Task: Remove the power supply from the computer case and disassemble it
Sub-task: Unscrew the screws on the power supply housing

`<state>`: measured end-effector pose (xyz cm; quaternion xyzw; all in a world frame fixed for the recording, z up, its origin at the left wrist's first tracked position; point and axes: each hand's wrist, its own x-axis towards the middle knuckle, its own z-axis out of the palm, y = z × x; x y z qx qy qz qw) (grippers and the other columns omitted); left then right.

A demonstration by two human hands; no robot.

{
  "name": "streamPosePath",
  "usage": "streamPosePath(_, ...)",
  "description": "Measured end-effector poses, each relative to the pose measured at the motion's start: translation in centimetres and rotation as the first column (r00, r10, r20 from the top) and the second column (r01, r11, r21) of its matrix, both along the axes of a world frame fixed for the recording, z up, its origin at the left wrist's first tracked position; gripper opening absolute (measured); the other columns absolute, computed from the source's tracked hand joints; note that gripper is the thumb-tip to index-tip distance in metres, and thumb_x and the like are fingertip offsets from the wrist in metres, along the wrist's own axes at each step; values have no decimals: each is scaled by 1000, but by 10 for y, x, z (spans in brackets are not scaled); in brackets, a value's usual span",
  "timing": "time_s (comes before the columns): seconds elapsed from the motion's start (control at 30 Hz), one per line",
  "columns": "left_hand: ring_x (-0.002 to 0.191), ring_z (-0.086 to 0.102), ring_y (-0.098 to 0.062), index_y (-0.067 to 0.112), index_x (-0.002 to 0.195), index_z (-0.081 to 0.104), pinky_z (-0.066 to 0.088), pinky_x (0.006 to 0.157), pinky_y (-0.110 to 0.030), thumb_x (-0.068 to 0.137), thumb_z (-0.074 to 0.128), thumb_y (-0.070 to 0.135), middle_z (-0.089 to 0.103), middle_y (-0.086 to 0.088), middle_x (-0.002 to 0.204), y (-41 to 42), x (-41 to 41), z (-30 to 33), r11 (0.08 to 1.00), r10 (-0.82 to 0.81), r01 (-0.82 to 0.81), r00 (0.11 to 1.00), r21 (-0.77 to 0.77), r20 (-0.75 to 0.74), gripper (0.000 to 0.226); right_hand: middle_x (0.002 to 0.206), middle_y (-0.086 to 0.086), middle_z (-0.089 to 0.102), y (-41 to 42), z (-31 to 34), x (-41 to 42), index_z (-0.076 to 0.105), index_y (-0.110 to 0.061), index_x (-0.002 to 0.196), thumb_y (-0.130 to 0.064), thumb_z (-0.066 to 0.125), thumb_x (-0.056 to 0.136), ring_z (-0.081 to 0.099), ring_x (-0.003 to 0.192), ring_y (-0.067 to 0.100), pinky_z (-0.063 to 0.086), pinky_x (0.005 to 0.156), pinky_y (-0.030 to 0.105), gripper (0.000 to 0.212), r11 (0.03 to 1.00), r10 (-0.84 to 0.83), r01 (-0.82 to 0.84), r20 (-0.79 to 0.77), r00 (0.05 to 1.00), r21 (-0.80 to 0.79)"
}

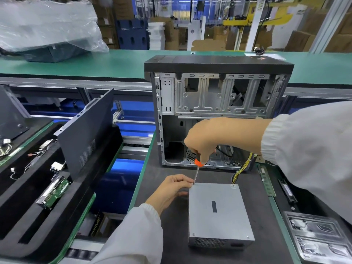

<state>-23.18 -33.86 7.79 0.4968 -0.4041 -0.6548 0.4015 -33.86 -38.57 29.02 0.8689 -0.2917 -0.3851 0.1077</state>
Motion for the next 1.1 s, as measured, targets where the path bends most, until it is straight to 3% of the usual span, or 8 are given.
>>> streamPosePath(0.2, 97, 68, -23, 5, 87, 74, 57, 81, -31, 85, 67, -2, 72, -12, 97, -3, 3, -1, 999, -43, 43, 999, -11, 16, 11, 75, 2, 61, 2, -3, -18, 62, -15, 84, -20, 61, 84, 55, 69, 27, 39, 58, 29, 5, 823, 503, -497, -55, 863, -276)
streamPosePath(0.3, 95, 67, -22, 1, 91, 72, 57, 80, -30, 86, 65, -4, 71, -13, 96, -3, 3, -1, 999, -50, 50, 999, -14, 14, 11, 77, 6, 64, 0, -8, -32, 62, -11, 79, -5, 53, 84, 56, 66, 29, 37, 54, 31, 12, 688, 668, -651, -69, 741, -320)
streamPosePath(0.57, 113, 64, -13, 12, 118, 70, 50, 97, -25, 94, 63, 14, 72, 2, 117, -7, 4, 33, 917, -245, 286, 954, -277, 173, 25, 84, 5, 55, 9, -14, -43, 60, -11, 91, -6, 49, 91, 49, 71, 24, 42, 58, 32, 12, 611, 728, -691, -68, 682, -386)
streamPosePath(0.67, 98, 70, -16, 6, 103, 75, 53, 92, -32, 93, 64, 9, 76, -3, 97, -11, -1, 34, 886, -156, 258, 948, -385, 276, 16, 84, 5, 58, 16, -6, -23, 57, -8, 95, -28, 58, 90, 56, 72, 25, 37, 55, 32, 21, 813, 497, -446, 47, 866, -374)
streamPosePath(0.73, 90, 70, -14, 7, 97, 77, 55, 84, -28, 92, 65, 9, 76, -1, 91, -12, -5, 32, 876, -136, 261, 940, -405, 312, 13, 68, 2, 59, 7, 4, -14, 54, -7, 80, -46, 64, 85, 55, 55, 20, 37, 46, 24, 41, 991, -74, 85, 103, 992, -102)
streamPosePath(0.83, 86, 69, -12, 15, 96, 78, 54, 80, -25, 90, 68, 13, 77, 2, 89, -14, -7, 33, 866, -134, 287, 922, -410, 362, 12, 68, 1, 56, -13, 9, -3, 56, -6, 89, -42, 49, 96, 39, 35, 9, 28, 34, 14, 37, 682, -669, 685, -160, 726, 256)
streamPosePath(0.93, 98, 70, -13, 20, 103, 77, 55, 85, -25, 92, 67, 17, 76, 2, 99, -16, -4, 32, 878, -158, 281, 934, -388, 319, 15, 67, 0, 51, -19, 8, -6, 58, -9, 92, -36, 47, 98, 34, 36, 8, 24, 34, 15, 30, 729, -617, 636, -160, 771, 254)
streamPosePath(1.1, 118, 63, -25, 5, 128, 62, 48, 104, -37, 103, 45, 18, 69, -12, 122, -11, 16, 11, 967, -169, 163, 986, -198, -13, 32, 65, 2, 63, -4, 8, -18, 57, -12, 70, -36, 56, 90, 53, 54, 19, 40, 51, 23, 32, 991, -107, 106, 13, 994, 79)
